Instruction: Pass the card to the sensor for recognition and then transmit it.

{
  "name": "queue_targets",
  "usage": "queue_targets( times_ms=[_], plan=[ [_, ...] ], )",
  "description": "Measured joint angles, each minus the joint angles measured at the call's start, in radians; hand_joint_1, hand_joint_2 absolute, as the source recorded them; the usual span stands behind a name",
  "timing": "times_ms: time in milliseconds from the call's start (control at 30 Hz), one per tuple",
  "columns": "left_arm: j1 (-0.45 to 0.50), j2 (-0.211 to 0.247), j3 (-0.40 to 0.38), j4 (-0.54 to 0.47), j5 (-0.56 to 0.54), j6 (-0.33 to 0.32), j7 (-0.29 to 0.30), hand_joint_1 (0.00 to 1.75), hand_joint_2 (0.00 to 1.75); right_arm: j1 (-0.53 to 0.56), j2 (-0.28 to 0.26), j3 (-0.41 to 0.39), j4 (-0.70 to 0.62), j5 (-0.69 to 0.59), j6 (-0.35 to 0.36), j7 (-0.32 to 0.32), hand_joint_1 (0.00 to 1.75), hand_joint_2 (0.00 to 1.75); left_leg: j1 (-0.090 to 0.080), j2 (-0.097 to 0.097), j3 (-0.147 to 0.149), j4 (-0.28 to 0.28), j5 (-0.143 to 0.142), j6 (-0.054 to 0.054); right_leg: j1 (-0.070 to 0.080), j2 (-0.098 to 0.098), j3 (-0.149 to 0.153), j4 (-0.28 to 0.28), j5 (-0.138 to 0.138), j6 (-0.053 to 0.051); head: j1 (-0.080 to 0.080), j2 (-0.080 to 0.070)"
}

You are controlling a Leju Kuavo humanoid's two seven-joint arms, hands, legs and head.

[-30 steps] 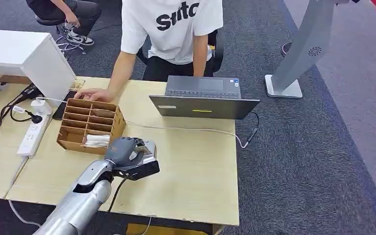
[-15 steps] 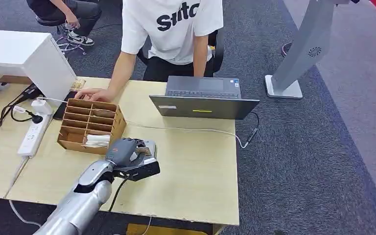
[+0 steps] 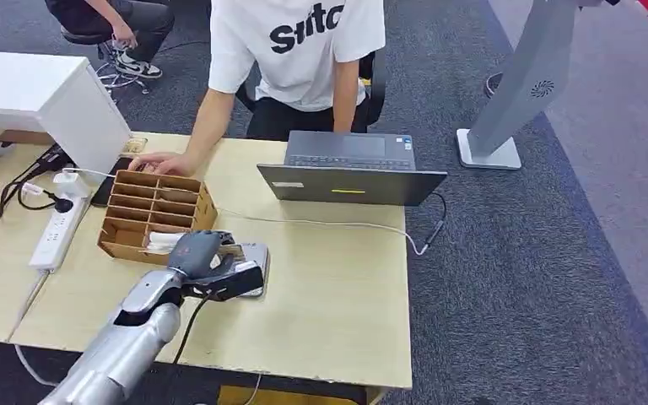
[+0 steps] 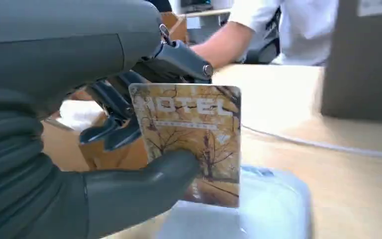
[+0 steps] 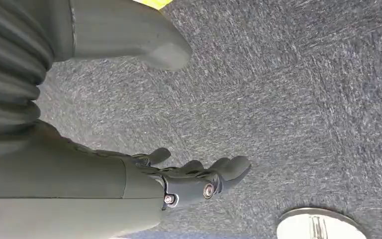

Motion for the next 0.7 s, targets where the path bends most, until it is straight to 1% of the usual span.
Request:
queue_targets(
  times_ms=[133, 300, 367, 533, 633, 700],
  plan=[
    [-0.017, 0.026, 0.010, -0.045, 0.011, -0.001, 0.003, 1.75, 1.75, 0.001, 0.000, 0.000, 0.000, -0.006, 0.000, -0.007, 0.00, 1.75, 0.000, 0.000, 0.000, 0.000, 0.000, 0.000, 0.000, 0.000, 0.000, 0.000, 0.000, 0.000, 0.000, 0.000],
    [-0.069, 0.080, 0.049, -0.158, 0.014, -0.031, 0.039, 1.75, 1.75, 0.004, 0.000, -0.004, 0.000, -0.011, 0.001, -0.009, 0.00, 1.75, 0.000, 0.000, -0.001, 0.000, 0.000, 0.000, 0.000, 0.000, -0.001, 0.000, 0.000, 0.000, 0.000, 0.000],
    [-0.080, 0.100, 0.064, -0.197, 0.016, -0.043, 0.040, 1.75, 1.75, 0.005, 0.000, -0.005, 0.000, -0.012, 0.002, -0.009, 0.00, 1.75, 0.000, 0.000, -0.001, 0.000, 0.000, 0.000, 0.000, 0.000, 0.000, 0.000, 0.000, 0.000, 0.000, 0.000],
    [-0.090, 0.139, 0.085, -0.252, 0.015, -0.054, 0.048, 1.75, 1.75, 0.006, 0.000, -0.006, 0.000, -0.015, 0.002, -0.009, 0.00, 1.75, 0.000, 0.000, -0.001, 0.000, 0.000, 0.000, 0.000, 0.000, -0.001, 0.000, 0.000, 0.000, 0.000, 0.000],
    [-0.103, 0.177, 0.099, -0.286, 0.009, -0.054, 0.062, 1.75, 1.75, 0.007, 0.000, -0.010, 0.000, -0.015, 0.001, -0.009, 0.00, 1.75, 0.000, 0.001, -0.001, 0.000, 0.000, 0.000, 0.000, 0.001, -0.001, 0.000, 0.000, 0.000, 0.000, 0.000],
    [-0.121, 0.212, 0.118, -0.318, -0.017, -0.053, 0.081, 1.75, 1.75, 0.008, 0.000, -0.016, 0.000, -0.015, 0.001, -0.008, 0.00, 1.75, 0.001, 0.001, -0.001, 0.000, 0.000, -0.001, 0.001, 0.001, -0.001, 0.000, 0.000, 0.000, 0.000, 0.000]
  ],
)
